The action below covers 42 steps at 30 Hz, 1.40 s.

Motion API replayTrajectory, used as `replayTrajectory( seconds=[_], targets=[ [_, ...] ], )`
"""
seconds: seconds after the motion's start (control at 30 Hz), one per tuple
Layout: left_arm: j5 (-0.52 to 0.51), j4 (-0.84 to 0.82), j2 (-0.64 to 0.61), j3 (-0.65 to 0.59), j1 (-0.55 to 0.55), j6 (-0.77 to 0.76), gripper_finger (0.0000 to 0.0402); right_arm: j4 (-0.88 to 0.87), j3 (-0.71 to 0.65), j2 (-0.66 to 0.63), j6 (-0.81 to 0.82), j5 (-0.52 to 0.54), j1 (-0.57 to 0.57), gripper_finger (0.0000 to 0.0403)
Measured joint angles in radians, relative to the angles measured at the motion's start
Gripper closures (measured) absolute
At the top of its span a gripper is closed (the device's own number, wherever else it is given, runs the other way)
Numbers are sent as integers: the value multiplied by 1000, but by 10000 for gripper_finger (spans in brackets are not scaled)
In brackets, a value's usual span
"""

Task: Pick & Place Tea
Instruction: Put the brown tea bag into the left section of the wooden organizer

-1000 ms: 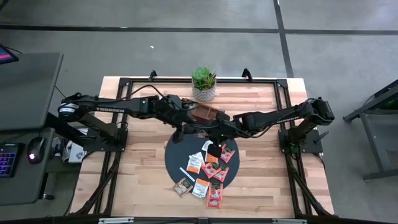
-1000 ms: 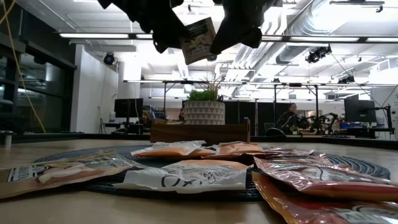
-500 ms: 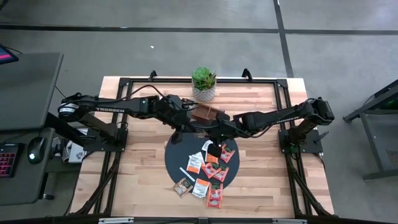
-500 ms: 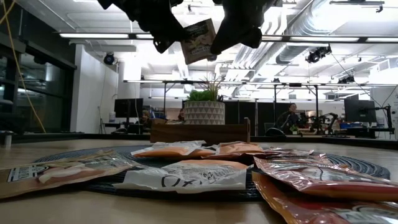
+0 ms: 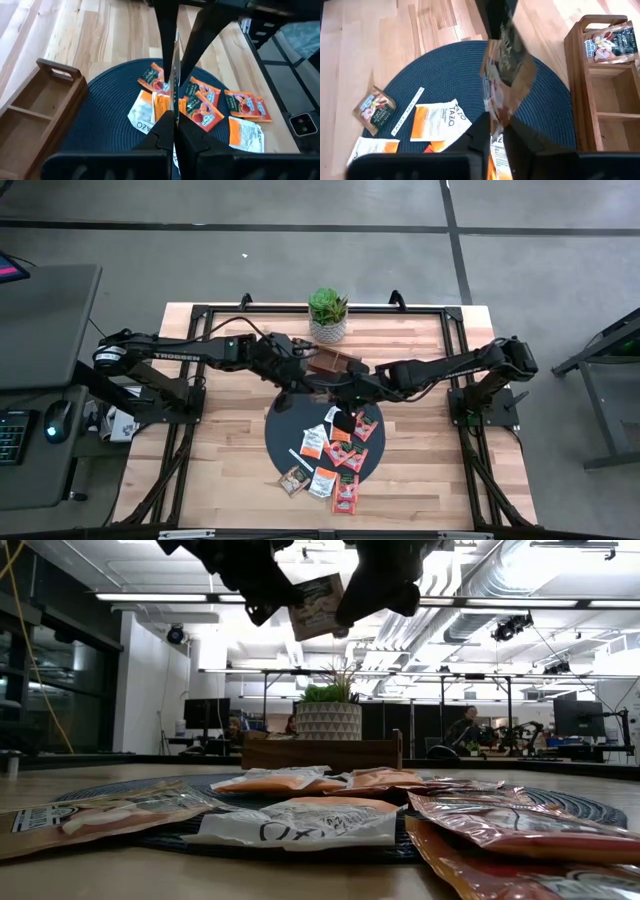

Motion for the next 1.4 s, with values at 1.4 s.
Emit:
replayTrajectory(
  seconds=[1.4],
  targets=[
    [67, -361, 311, 215, 505, 629, 401, -262, 0, -218, 364, 250, 134, 191]
  ],
)
